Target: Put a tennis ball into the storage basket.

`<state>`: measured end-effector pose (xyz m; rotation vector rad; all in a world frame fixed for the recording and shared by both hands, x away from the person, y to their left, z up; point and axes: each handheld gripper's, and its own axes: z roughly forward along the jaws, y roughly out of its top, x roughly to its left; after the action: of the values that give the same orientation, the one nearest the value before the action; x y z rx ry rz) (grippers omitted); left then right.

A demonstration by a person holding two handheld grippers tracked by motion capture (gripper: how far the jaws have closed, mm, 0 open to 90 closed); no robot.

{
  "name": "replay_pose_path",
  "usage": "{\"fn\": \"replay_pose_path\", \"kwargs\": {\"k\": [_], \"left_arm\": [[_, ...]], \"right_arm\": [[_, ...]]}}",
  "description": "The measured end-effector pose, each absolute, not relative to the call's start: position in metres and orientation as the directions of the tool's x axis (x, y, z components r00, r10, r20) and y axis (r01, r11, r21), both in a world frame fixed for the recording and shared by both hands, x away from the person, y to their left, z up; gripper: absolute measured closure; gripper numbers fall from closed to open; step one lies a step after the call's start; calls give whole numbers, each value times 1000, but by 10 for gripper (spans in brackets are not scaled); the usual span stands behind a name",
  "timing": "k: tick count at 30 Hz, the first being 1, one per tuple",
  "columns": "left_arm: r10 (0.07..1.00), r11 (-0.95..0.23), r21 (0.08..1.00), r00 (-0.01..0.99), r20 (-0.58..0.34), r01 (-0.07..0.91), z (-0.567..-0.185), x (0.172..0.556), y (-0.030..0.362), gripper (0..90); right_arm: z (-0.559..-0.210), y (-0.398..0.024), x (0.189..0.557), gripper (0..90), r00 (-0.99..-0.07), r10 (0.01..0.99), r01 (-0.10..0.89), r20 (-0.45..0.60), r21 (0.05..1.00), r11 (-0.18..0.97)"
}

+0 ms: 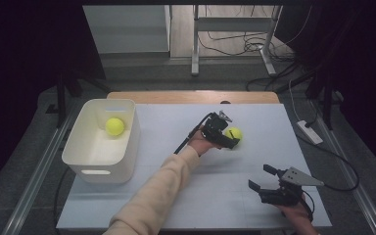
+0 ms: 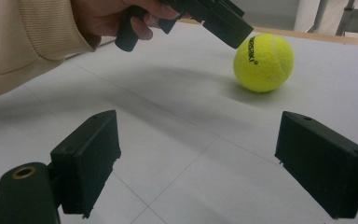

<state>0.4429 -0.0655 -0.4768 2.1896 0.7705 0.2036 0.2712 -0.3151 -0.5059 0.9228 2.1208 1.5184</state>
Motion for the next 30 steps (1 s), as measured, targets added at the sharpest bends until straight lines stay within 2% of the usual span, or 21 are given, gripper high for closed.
{"fn": "replay_pose_path", "kwargs": {"k": [30], "left_arm": [[620,-515,693,777,-107,505,-501,463,-87,105]], "right_arm": [[-507,-317,271,137,-715,694,302,86,933,196]]}}
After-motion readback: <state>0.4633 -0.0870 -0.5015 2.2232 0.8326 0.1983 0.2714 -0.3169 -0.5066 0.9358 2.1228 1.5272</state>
